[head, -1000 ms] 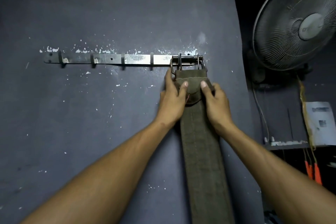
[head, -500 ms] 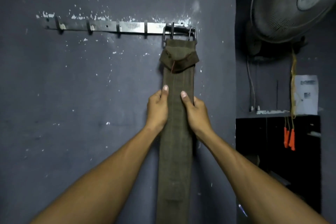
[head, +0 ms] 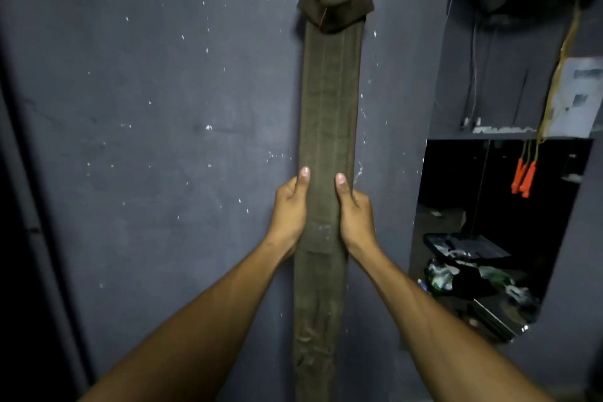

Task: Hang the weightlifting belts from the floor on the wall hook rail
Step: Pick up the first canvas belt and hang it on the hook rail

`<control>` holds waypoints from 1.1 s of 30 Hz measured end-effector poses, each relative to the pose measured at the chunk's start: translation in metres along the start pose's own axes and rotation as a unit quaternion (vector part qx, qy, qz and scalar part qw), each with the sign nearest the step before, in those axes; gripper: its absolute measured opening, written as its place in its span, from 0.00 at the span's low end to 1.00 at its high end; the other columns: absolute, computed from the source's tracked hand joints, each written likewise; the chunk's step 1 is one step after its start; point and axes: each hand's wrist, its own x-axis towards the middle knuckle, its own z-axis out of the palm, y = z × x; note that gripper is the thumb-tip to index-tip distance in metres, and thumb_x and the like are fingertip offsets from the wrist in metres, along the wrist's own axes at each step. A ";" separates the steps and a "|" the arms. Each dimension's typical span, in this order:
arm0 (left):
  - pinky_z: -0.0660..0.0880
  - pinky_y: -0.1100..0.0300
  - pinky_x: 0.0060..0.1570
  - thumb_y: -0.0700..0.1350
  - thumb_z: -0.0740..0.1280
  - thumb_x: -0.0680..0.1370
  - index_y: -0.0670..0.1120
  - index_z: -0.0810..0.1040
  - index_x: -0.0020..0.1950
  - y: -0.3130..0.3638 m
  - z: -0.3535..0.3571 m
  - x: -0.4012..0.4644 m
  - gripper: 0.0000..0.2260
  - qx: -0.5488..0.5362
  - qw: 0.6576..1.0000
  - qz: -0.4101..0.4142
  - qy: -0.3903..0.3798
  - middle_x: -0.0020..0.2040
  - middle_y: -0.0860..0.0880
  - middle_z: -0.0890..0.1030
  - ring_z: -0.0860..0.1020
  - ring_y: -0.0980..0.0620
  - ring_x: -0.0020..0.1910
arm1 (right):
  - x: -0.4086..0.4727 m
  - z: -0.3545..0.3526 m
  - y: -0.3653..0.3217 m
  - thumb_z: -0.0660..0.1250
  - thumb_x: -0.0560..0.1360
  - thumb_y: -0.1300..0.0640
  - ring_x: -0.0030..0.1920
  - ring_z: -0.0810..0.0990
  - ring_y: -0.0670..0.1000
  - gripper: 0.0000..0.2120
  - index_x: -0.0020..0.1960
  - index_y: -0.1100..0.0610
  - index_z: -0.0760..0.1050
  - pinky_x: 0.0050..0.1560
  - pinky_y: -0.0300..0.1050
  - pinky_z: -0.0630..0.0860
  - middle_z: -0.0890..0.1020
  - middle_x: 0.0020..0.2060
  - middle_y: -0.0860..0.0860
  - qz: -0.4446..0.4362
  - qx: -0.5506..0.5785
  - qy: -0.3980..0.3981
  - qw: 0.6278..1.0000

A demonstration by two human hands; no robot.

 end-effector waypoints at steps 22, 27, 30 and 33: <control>0.82 0.60 0.50 0.50 0.64 0.84 0.47 0.86 0.56 -0.147 -0.066 -0.252 0.12 0.090 0.956 -0.275 -0.044 0.51 0.49 0.89 0.87 0.48 0.54 | -0.233 -0.087 0.153 0.74 0.76 0.40 0.54 0.88 0.47 0.18 0.57 0.51 0.86 0.61 0.59 0.83 0.89 0.52 0.46 0.213 -0.124 -0.176 0.953; 0.83 0.46 0.56 0.53 0.65 0.84 0.46 0.86 0.58 -0.154 -0.073 -0.268 0.14 0.124 0.952 -0.281 -0.017 0.51 0.46 0.89 0.87 0.47 0.53 | -0.249 -0.087 0.145 0.73 0.77 0.43 0.51 0.88 0.46 0.17 0.56 0.55 0.86 0.58 0.57 0.84 0.90 0.49 0.47 0.205 -0.155 -0.181 0.949; 0.80 0.45 0.63 0.54 0.67 0.83 0.47 0.82 0.65 -0.159 -0.075 -0.280 0.16 0.126 0.952 -0.276 -0.035 0.58 0.48 0.87 0.86 0.49 0.59 | -0.265 -0.095 0.148 0.72 0.74 0.37 0.51 0.88 0.46 0.22 0.59 0.52 0.85 0.57 0.54 0.84 0.89 0.50 0.46 0.201 -0.190 -0.174 0.945; 0.76 0.52 0.68 0.51 0.70 0.82 0.48 0.70 0.76 -0.163 -0.078 -0.313 0.24 0.127 0.950 -0.286 -0.023 0.68 0.52 0.81 0.80 0.51 0.68 | -0.293 -0.113 0.166 0.74 0.75 0.41 0.49 0.86 0.52 0.18 0.57 0.53 0.79 0.54 0.51 0.83 0.88 0.48 0.50 0.252 -0.300 -0.223 0.893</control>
